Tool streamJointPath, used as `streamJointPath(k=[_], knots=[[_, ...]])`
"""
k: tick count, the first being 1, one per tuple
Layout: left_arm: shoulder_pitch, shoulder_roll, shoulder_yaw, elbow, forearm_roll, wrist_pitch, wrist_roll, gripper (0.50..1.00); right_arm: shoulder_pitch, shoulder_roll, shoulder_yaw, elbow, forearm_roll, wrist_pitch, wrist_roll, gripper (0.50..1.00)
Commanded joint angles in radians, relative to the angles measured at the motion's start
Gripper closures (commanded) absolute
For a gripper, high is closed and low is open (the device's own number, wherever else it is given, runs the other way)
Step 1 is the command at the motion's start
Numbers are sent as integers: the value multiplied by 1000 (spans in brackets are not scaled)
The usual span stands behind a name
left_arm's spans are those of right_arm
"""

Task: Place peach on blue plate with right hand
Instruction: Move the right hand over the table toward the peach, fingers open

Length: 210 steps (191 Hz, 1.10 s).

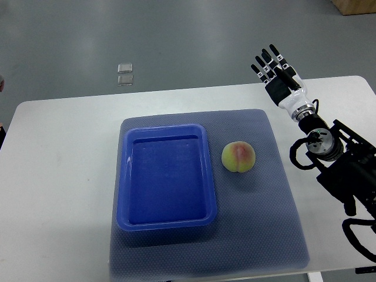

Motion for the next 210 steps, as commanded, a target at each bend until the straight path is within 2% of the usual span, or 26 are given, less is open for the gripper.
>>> streamJointPath(k=[1,69,104,114,115,116,138,153,166,189,199,200,210], knots=[[0,0,0,-1,0,0,0,500,0,0,0,1,0,1,-2,568],[0,0,0,-1,-2,0,-1,500,20,-2,-6,2,-9,6,-9,568],[0,0,0,-5,0,0,-1,500,129,-94,-227,33,-251,16,-15,568],[0,0,0,-5,0,0,-1,500,129,-94,-227,33,-251,16,-15,568],[0,0,0,-7,0,0,-1,500,173,-125,-318,45,-344,32,-17,568],[0,0,0,-7,0,0,-1,500,174,-126,-319,45,-345,32,-17,568],[0,0,0,-10,0,-1,-1,500,304,-219,-541,85,-571,99,-94,568],[0,0,2,-10,0,-1,-1,500,411,-276,-689,143,-712,151,-153,568],[-3,0,0,-13,0,-1,-1,500,490,-319,-787,206,-808,194,-178,568],[-8,0,0,-13,0,-3,-1,500,628,-403,-971,395,-942,196,-247,568],[-8,0,0,-13,0,-3,-1,500,628,-403,-971,395,-942,196,-247,568],[-9,0,0,-13,0,-3,-1,500,692,-431,-1045,484,-968,196,-285,568],[-11,0,0,-13,0,-3,-1,500,731,-443,-1088,530,-969,196,-301,568]])
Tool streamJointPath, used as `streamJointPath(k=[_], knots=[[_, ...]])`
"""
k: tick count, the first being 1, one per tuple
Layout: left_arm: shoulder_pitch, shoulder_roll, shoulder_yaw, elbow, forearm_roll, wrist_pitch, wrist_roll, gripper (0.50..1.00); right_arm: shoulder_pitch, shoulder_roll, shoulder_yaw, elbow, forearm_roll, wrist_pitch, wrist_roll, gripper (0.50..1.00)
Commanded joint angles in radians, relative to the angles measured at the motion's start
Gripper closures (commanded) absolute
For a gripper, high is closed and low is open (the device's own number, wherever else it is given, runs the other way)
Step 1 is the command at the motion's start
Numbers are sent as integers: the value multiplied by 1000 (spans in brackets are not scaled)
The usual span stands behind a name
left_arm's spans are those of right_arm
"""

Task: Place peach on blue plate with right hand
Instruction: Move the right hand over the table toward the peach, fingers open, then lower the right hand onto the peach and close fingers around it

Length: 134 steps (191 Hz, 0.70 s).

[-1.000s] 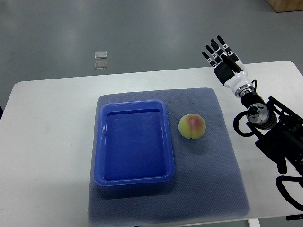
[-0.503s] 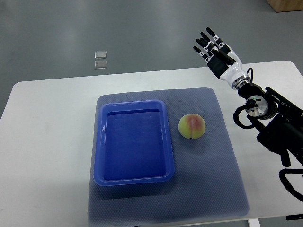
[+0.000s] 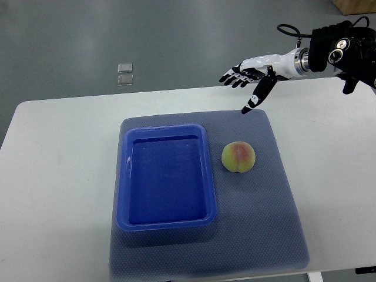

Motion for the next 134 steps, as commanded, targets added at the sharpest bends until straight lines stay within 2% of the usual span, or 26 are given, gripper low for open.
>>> streamJointPath(k=[1,5,6,8,37,76,88,129,134], knots=[[-3,0,0,0,0,0,0,500,108,-46,-126,143,-43,1,-56,568],[-3,0,0,0,0,0,0,500,108,-46,-126,143,-43,1,-56,568],[-5,0,0,0,0,0,0,500,162,-60,-182,197,-40,1,-71,568],[-5,0,0,0,0,0,0,500,173,-61,-192,207,-40,1,-75,568],[-5,0,0,0,0,0,0,500,214,-69,-241,275,-38,1,-79,568],[-5,0,0,0,0,0,0,500,182,-57,-241,285,-38,1,-79,570],[-5,0,1,2,0,0,0,500,131,-41,-243,285,-46,1,-81,570],[-5,0,1,2,0,0,0,500,93,-37,-247,284,-35,-36,-104,570],[-5,0,1,2,0,0,0,500,70,-37,-243,284,-32,-64,-114,572]])
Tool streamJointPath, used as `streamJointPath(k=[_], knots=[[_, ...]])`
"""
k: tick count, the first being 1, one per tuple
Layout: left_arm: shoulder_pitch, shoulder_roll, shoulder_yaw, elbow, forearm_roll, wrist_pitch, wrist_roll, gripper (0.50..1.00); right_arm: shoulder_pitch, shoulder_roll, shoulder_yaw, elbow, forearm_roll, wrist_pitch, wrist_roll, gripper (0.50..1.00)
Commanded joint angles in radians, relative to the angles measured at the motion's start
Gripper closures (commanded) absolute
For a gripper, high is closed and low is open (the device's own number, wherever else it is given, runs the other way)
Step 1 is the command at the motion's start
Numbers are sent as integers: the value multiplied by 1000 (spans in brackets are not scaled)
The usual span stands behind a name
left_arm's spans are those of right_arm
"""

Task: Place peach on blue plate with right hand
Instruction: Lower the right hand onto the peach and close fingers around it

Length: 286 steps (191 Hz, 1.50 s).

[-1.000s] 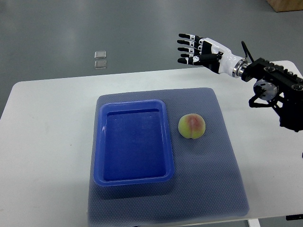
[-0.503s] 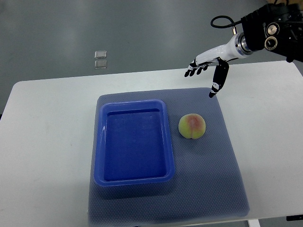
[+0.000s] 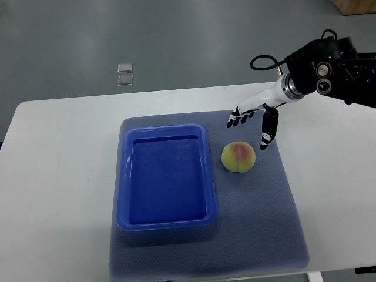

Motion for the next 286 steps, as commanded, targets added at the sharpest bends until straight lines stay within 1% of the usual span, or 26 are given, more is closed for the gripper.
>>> streamJointPath(k=[1,44,45,62,72,73,77,135,173,203,216,226,227,229,239,240,252,254,255,258,259,267,271,281,282,286], knots=[[0,0,0,0,0,0,0,500,-35,-2,4,0,7,-38,-18,572],[0,0,0,0,0,0,2,500,-93,0,10,0,58,-92,-24,572],[0,0,0,0,0,0,2,500,-102,0,10,0,111,-113,-39,572],[0,0,2,0,0,2,2,500,-114,3,10,0,190,-175,-47,572],[0,0,2,0,0,2,2,500,-114,3,10,0,190,-175,-47,572],[0,0,0,1,0,2,2,500,-127,3,10,0,202,-201,-47,572],[0,0,0,0,0,0,2,500,-136,3,9,0,204,-210,-47,572],[0,0,2,2,0,0,2,500,-233,1,44,0,204,-268,-38,570],[0,0,2,2,0,2,2,500,-272,3,72,0,195,-276,-35,570],[0,0,2,2,0,2,2,500,-306,6,73,-2,190,-350,-23,589],[0,0,2,2,0,2,2,500,-319,6,73,-3,176,-365,-18,636],[0,0,2,2,0,2,2,500,-319,6,73,-3,176,-365,-18,636],[0,0,2,2,0,2,2,500,-328,7,73,-3,167,-376,-9,666],[0,0,2,3,0,0,2,500,-329,7,73,-5,167,-379,-7,679],[0,0,2,3,0,0,2,500,-329,7,73,-5,167,-379,-7,679],[0,0,2,3,0,2,2,500,-335,13,73,-11,159,-392,-1,731],[0,0,2,5,0,2,2,500,-337,21,73,-14,149,-399,0,807],[0,0,2,5,0,2,2,500,-337,21,73,-14,149,-399,0,807],[0,0,2,5,0,2,2,500,-337,21,73,-14,147,-400,0,828],[0,0,2,5,0,2,2,500,-337,21,73,-14,147,-399,0,846],[0,0,2,3,-2,2,2,500,-337,21,73,-14,147,-399,0,871],[0,0,2,5,0,2,2,500,-335,21,75,-14,146,-399,0,940],[0,0,2,5,0,2,2,500,-334,20,75,-14,146,-399,0,961],[0,0,2,5,0,2,2,500,-334,20,75,-14,146,-399,0,961],[0,0,2,5,0,2,2,500,-322,10,86,-14,149,-391,0,995],[0,0,2,6,0,2,2,500,-319,7,96,-11,150,-385,0,1000]])
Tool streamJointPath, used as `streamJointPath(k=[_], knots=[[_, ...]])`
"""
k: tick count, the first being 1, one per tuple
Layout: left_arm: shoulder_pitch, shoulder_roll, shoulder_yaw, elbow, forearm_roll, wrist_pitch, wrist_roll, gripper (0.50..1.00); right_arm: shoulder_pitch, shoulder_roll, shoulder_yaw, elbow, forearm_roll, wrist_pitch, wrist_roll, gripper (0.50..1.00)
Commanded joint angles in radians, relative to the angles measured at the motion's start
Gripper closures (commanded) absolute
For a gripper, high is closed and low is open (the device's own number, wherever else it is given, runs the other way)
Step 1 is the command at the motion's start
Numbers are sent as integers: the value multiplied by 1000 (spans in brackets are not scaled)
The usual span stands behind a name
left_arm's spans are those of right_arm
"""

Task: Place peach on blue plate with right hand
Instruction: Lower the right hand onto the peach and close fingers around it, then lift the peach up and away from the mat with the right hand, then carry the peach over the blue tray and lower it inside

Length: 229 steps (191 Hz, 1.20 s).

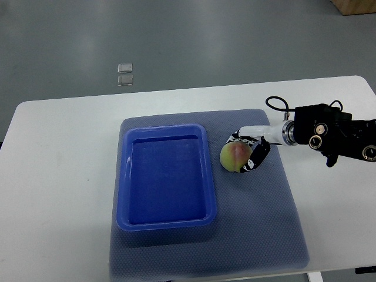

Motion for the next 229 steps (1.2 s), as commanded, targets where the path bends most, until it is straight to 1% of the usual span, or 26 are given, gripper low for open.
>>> streamJointPath(k=[1,12,30,39,40,44,54,64,65,69,88,112,135,144,145,155,156,162,173,174,176,186,197,198,200,229], knots=[[0,0,0,2,0,0,0,500,17,-12,22,3,3,13,0,1000],[0,0,0,2,0,0,0,500,39,-29,64,14,8,38,0,1000],[0,0,0,2,0,0,0,500,145,-103,119,55,22,142,-3,1000],[0,0,0,2,0,0,0,500,145,-103,119,55,22,142,-3,1000],[0,0,0,2,0,0,0,500,204,-142,136,76,26,182,-6,1000],[0,0,0,2,0,0,0,500,233,-163,142,84,31,197,-7,1000],[0,0,0,1,0,0,0,500,304,-209,146,113,48,226,-9,1000],[0,0,0,1,0,0,0,500,304,-209,146,113,48,226,-9,1000],[0,0,0,1,0,0,0,500,362,-260,146,156,77,254,-12,1000],[0,0,0,1,0,0,0,500,396,-295,146,181,97,275,-13,1000],[0,0,0,-4,0,0,0,500,450,-348,145,224,121,302,-21,1000],[0,0,0,-6,0,-1,0,500,456,-351,145,224,121,300,-26,996],[0,0,0,-6,0,0,0,500,455,-261,142,215,123,274,-27,989],[0,0,0,-6,0,0,0,500,455,-261,142,215,123,274,-27,989],[0,0,0,-3,0,0,0,500,455,-211,134,205,123,257,-27,987],[0,0,0,-3,0,0,0,500,455,-210,134,205,123,257,-27,987],[0,0,1,1,0,0,0,500,445,-153,131,180,123,236,-27,985],[0,0,1,2,0,0,0,500,442,-108,124,161,121,220,-27,983],[0,0,1,2,0,0,0,500,442,-107,123,161,121,220,-27,983],[0,0,0,2,0,-1,0,500,438,-39,89,129,118,195,-27,983],[0,0,0,2,0,0,0,500,435,-25,81,121,120,188,-27,983],[0,0,0,-1,0,-1,0,500,415,40,61,80,118,162,-27,983],[0,0,0,-1,0,-1,0,500,415,40,61,80,118,162,-27,983],[0,0,0,-3,0,0,0,500,389,113,56,25,114,153,-27,981],[0,0,0,-3,0,0,0,500,382,129,54,14,112,151,-27,979],[0,0,0,-3,0,0,0,500,295,282,47,-91,103,147,-27,975]])
